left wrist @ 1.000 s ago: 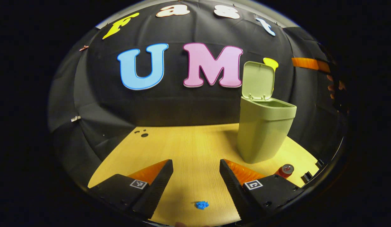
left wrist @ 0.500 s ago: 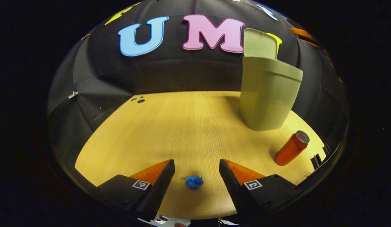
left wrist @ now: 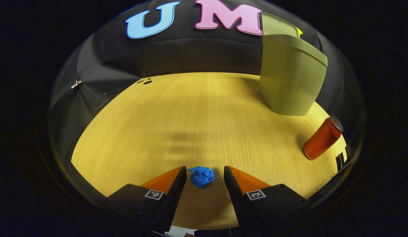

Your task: Press the lid of the desktop garbage bin to open it, pick up the crumpled paper on the desktop and throw it into the bin, then pick up the pop can on the desktop and drop it into the bin, and finally close the garbage bin lid.

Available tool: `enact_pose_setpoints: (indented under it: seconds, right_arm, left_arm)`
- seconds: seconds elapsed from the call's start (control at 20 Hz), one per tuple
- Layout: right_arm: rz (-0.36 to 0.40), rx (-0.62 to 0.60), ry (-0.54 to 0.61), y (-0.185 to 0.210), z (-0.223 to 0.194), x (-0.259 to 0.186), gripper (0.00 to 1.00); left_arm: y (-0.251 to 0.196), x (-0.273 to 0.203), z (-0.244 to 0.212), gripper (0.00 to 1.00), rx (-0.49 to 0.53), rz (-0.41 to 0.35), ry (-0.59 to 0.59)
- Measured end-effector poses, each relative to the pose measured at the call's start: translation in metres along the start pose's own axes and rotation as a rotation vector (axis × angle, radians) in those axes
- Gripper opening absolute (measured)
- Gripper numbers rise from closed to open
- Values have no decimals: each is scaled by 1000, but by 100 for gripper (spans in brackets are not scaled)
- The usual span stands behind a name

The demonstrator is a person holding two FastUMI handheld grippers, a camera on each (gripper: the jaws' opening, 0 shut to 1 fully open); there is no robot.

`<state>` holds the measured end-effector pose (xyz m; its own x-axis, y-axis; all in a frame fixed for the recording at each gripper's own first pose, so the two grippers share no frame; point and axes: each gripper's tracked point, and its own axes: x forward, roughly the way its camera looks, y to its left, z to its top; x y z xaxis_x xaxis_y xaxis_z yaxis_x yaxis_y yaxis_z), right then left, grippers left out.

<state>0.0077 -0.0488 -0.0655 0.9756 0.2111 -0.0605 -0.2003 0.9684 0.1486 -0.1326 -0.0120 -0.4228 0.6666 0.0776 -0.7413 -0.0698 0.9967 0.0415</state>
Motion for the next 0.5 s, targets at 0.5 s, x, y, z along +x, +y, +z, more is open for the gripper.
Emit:
enact_pose_setpoints:
  seconds: [0.5]
  right_arm:
    - [-19, -7, 20, -5, -9, -3, 89]
  left_arm:
    - [0, 13, -9, 50, 32, -11, 45]
